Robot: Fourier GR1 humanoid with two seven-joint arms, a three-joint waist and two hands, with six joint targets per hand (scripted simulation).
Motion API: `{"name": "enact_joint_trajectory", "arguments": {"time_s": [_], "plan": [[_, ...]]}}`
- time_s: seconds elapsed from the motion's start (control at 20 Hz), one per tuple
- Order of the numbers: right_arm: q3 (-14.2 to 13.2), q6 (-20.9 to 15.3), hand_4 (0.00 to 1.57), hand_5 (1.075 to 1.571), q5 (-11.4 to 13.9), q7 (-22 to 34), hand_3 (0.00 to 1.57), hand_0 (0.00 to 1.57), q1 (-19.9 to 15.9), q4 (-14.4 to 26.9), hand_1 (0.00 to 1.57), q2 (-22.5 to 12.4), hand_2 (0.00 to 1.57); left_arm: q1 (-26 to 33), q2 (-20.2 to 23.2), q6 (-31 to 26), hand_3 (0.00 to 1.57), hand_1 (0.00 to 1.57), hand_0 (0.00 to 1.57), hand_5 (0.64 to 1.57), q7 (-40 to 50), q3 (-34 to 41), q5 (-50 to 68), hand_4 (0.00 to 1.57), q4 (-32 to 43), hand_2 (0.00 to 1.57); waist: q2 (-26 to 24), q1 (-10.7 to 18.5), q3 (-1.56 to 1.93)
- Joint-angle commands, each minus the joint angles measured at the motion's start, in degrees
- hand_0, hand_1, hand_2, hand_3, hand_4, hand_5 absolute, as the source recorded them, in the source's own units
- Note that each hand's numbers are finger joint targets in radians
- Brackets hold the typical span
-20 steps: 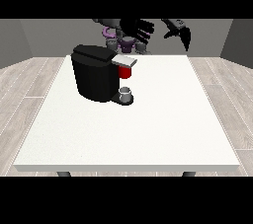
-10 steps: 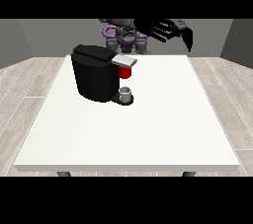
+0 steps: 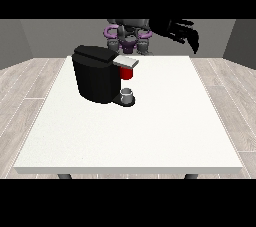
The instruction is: Insert the coffee pod into the coffee machine and close the lid
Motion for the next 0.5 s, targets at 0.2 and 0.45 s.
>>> {"name": "enact_joint_trajectory", "arguments": {"time_s": [0.2, 0.45], "plan": [[-3.36, 1.97, 0.00, 1.571, -1.91, -1.67, 0.00, 0.00, -4.15, 2.83, 0.00, -2.18, 0.00, -2.07, 1.66, -2.24, 0.00, 0.00, 0.00, 1.571, -0.10, 1.26, 2.46, 0.28, 0.16, 0.00, 3.56, 1.43, 0.01], [-3.53, -0.97, 0.10, 1.571, -0.97, -1.67, 0.00, 0.00, -6.33, 5.30, 0.00, -0.28, 0.00, -4.40, 0.45, -1.09, 0.00, 0.00, 0.00, 1.571, 1.86, -1.09, 0.96, 0.30, -1.54, 0.00, 4.95, 3.44, 0.01]]}}
